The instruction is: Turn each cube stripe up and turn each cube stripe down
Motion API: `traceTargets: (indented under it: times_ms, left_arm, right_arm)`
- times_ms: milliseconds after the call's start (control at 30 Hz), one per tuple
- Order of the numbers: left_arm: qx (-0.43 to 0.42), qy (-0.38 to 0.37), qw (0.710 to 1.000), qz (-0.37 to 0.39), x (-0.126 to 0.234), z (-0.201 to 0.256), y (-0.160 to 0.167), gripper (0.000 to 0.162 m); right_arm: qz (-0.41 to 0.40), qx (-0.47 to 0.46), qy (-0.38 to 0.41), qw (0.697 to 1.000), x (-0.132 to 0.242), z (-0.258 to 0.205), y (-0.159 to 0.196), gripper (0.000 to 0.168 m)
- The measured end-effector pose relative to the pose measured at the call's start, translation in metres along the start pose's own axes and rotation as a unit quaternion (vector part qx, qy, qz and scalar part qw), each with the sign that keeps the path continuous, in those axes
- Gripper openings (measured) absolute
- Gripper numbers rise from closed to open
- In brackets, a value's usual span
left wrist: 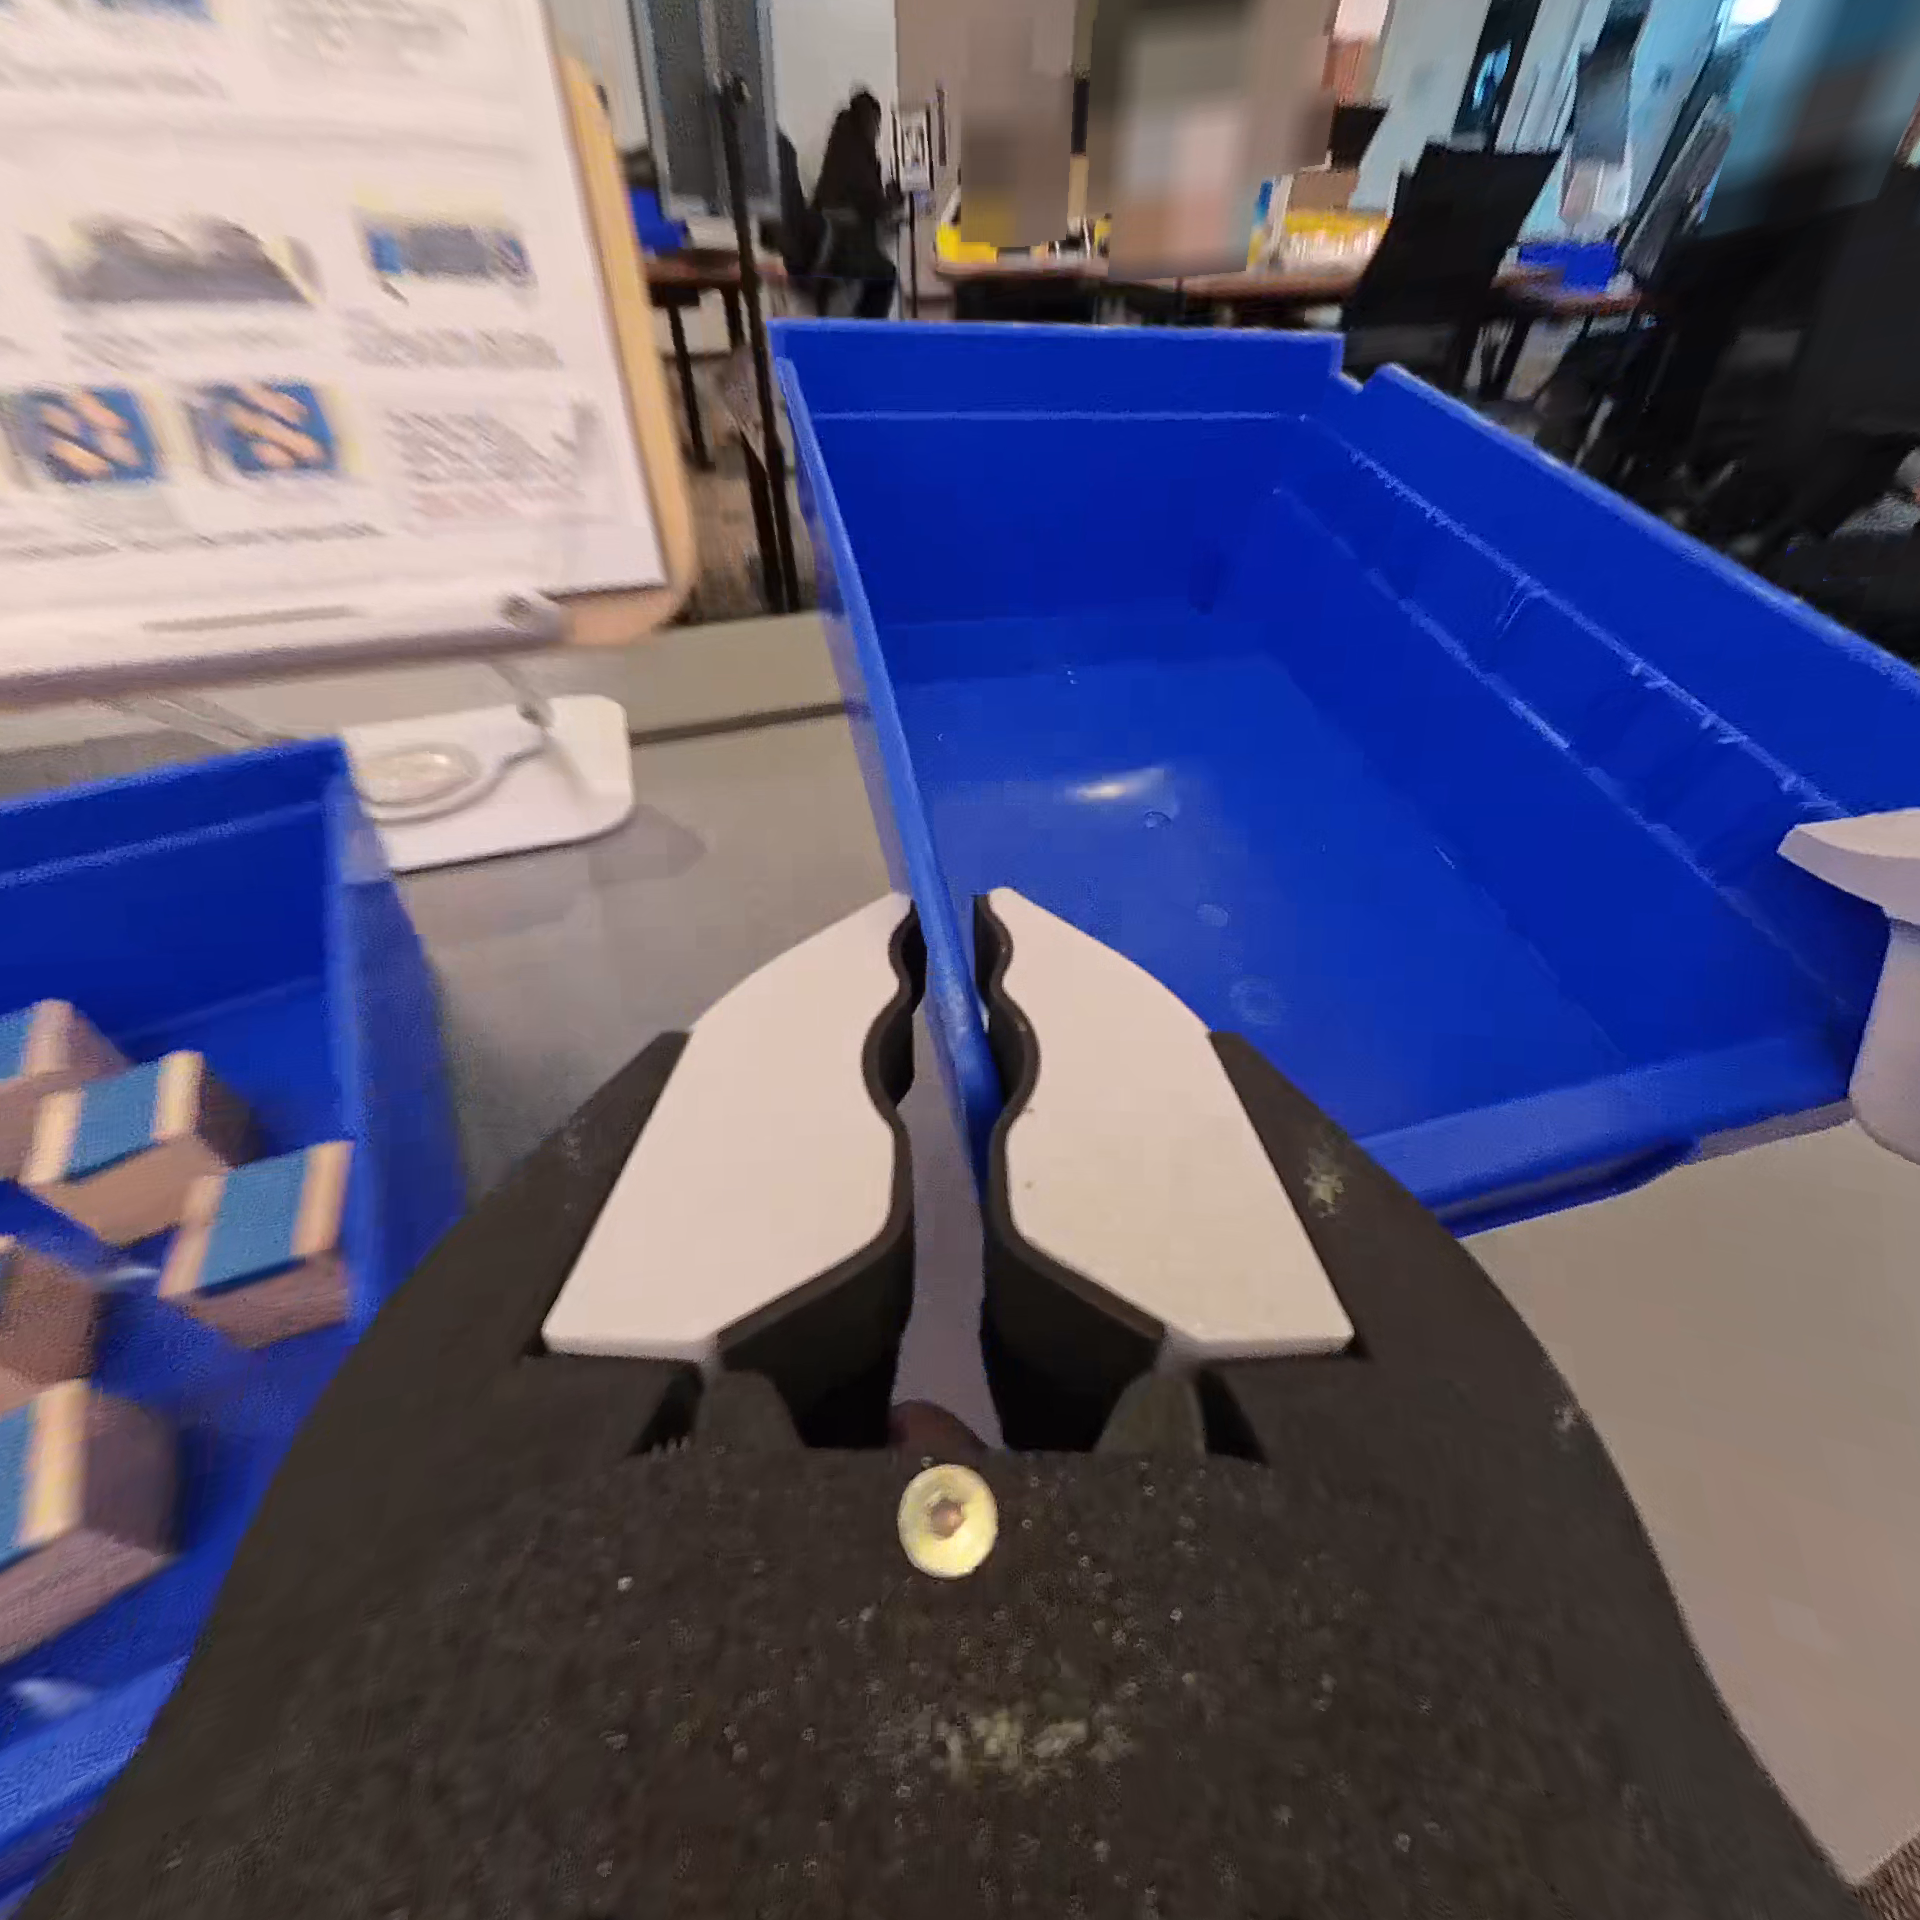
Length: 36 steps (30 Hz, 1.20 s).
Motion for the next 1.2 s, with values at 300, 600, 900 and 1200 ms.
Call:
traceTargets:
  times_ms: [300,600,900,1200]
  left_arm:
    - [0.032,0.021,0.997,-0.066,-0.054,0.043,0.069,0.010]
    - [0.046,0.125,0.988,-0.074,-0.023,0.031,0.054,0.043]
    - [-0.005,0.005,1.000,-0.007,0.161,-0.156,0.025,0.052]
    - [0.037,-0.151,0.988,-0.018,0.177,-0.257,0.085,0.038]
  right_arm:
    - [-0.063,0.022,0.008,0.998,-0.046,0.066,0.045,0.003]
    - [-0.023,0.003,-0.004,1.000,-0.049,0.069,0.035,0.010]
    - [0.148,0.054,-0.235,0.959,0.055,-0.134,0.009,0.024]
    - [0.032,0.078,-0.219,0.972,0.031,-0.270,0.110,0.033]
Point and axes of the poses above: each gripper's, where its closed fingertips meet, x back along the fingers, y out of its underside, z = x × y across the jaws, the point moved 8 cm from there along x, back along the fingers, and after that the axes turned 9 degrees about y, right-handed, at the moved point
